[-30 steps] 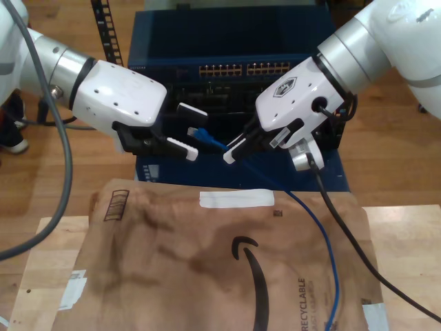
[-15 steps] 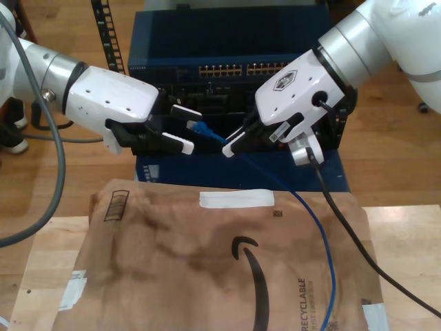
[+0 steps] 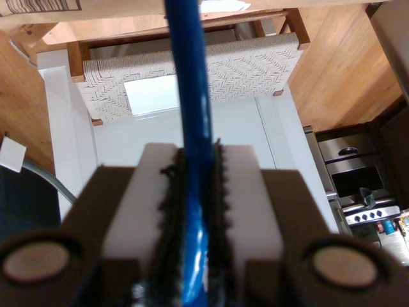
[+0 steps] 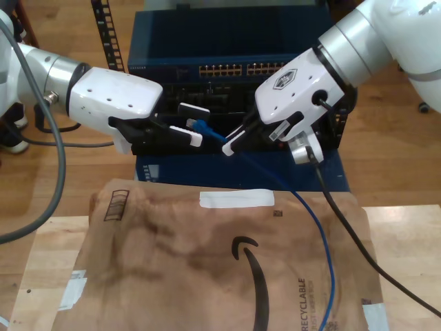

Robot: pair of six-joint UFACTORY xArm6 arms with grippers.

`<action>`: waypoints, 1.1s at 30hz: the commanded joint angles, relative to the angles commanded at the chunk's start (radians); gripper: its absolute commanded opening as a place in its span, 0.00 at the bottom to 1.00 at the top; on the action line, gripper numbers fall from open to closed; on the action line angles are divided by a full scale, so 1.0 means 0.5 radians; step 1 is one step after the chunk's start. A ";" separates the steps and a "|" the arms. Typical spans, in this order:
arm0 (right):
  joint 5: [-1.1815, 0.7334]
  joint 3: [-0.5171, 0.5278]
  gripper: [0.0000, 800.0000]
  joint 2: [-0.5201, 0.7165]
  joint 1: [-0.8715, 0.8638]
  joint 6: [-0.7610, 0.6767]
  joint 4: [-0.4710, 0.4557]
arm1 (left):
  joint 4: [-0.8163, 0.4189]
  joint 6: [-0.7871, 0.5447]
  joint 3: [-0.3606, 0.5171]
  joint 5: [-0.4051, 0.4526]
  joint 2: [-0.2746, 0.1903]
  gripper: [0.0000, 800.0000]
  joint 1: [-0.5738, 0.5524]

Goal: Grab the cable and plug it in

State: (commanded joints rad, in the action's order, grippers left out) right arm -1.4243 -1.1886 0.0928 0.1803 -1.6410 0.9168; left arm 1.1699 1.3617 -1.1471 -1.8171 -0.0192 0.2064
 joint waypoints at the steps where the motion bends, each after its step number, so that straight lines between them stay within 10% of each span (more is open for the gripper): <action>1: 0.000 0.000 0.03 0.000 0.000 0.000 0.000 | 0.003 0.000 0.015 0.003 0.000 0.67 0.012; 20: 0.003 0.000 0.03 0.000 0.000 0.000 0.003 | 0.003 -0.006 0.028 0.003 0.000 0.34 0.077; 33: 0.003 0.000 0.03 -0.003 0.000 0.000 0.003 | 0.009 -0.006 0.034 0.015 0.000 0.31 0.098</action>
State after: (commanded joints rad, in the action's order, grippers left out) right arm -1.4227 -1.1886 0.0913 0.1803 -1.6410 0.9183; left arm 1.1745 1.3587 -1.1302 -1.8094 -0.0192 0.2555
